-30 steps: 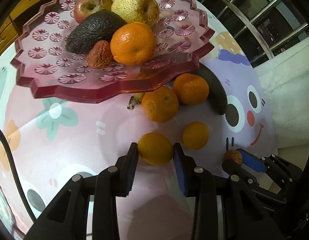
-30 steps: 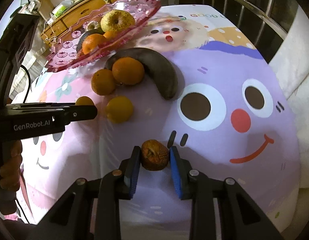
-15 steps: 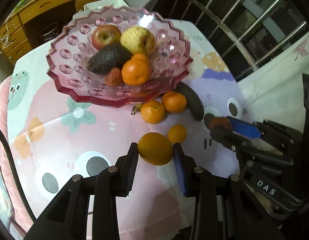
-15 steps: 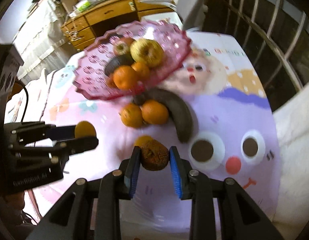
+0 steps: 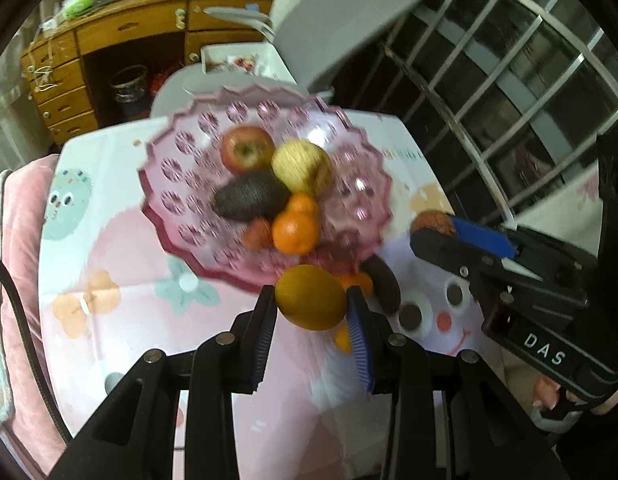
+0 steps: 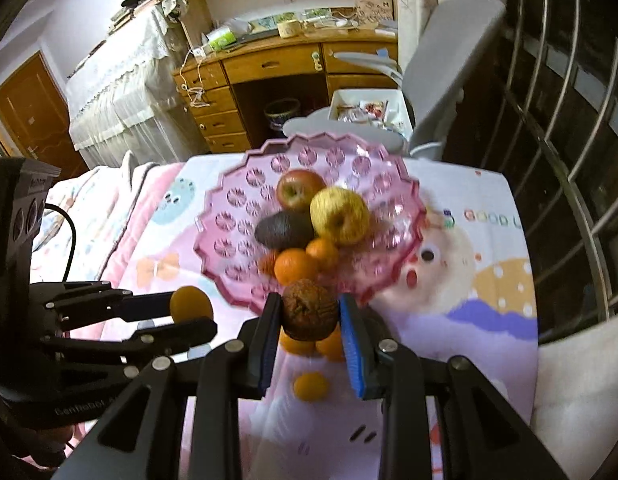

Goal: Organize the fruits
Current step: 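Carry the mandarin and brown fruit over the pink bowl and open both tools, then withdraw both tools from the bowl toward the fruit on the cloth, then grasp a mandarin with the left tool while the right tool grasps the dark banana, then lift the mandarin and banana into the pink bowl and open both tools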

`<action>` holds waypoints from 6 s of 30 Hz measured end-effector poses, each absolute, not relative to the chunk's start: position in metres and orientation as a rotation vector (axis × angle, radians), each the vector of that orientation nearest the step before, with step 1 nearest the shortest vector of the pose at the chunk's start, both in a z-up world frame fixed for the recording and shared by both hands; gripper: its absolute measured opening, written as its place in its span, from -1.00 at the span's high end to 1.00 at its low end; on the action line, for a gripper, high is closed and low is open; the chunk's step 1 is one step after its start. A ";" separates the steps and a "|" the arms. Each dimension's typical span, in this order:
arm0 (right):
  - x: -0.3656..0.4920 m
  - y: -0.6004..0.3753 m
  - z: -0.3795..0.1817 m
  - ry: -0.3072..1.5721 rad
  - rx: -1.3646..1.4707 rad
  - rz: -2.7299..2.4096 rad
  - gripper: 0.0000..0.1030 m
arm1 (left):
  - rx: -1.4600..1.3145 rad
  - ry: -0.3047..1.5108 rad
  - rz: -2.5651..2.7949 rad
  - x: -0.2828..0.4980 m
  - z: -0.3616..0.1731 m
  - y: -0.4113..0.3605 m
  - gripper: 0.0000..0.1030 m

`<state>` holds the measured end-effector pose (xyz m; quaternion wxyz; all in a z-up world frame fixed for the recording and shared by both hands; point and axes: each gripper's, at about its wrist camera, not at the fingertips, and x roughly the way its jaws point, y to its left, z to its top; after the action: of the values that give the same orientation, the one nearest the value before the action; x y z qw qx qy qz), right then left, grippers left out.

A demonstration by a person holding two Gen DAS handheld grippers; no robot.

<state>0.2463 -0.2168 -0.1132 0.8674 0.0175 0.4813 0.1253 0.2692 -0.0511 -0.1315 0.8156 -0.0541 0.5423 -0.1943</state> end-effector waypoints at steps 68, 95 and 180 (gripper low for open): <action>0.232 -0.280 -0.203 1.088 -0.076 0.444 0.17 | -0.302 1.288 -0.106 0.212 -0.215 -0.107 -0.10; 0.261 -0.270 -0.256 1.183 -0.152 0.544 0.18 | -0.288 1.362 -0.164 0.247 -0.268 -0.147 0.32; 0.340 -0.189 -0.084 0.850 -0.138 0.389 0.50 | -0.268 1.092 -0.270 0.348 -0.160 0.006 0.39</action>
<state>0.3395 -0.1885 -0.0842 0.8905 -0.0665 0.4094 0.1872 0.3475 0.0057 -0.1602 0.8373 -0.1267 0.5163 -0.1275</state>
